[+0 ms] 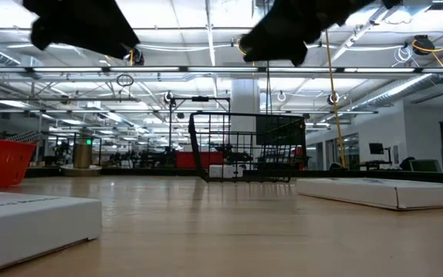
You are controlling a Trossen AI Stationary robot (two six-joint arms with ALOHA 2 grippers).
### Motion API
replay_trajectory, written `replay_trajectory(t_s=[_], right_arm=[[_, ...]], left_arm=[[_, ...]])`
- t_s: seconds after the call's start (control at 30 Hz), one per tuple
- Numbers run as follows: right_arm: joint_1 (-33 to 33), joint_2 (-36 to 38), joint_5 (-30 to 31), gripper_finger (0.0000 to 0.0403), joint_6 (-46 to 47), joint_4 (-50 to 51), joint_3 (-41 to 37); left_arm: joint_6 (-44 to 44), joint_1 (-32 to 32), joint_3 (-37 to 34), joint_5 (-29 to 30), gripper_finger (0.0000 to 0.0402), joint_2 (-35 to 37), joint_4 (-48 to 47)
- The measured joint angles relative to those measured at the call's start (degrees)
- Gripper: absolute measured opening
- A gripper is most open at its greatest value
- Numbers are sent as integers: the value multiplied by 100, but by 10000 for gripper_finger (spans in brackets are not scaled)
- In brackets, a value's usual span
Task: Pick and place items into bin
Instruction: Put the right card reader box into the orange basket
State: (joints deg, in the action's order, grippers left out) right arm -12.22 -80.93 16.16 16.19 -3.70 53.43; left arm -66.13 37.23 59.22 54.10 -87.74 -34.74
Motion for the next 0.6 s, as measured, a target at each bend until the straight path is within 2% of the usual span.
replay_trajectory(t_s=[0.13, 0.33, 0.47, 0.6], right_arm=[[-145, 0, 1, 176, 570, -42, -243], [-196, 0, 10, 157, 1049, -25, -599], [-194, 0, 12, 102, 1662, 489, -673], [-228, 0, 24, 22, 2344, 1480, -679]], left_arm=[[1047, -355, 0, -533, 150, 0, 550], [1862, -775, 0, -699, 150, 0, 1067], [2235, -1119, 0, -1090, 150, 0, 1297], [2676, -1552, 2, -1656, 149, -183, 1771]])
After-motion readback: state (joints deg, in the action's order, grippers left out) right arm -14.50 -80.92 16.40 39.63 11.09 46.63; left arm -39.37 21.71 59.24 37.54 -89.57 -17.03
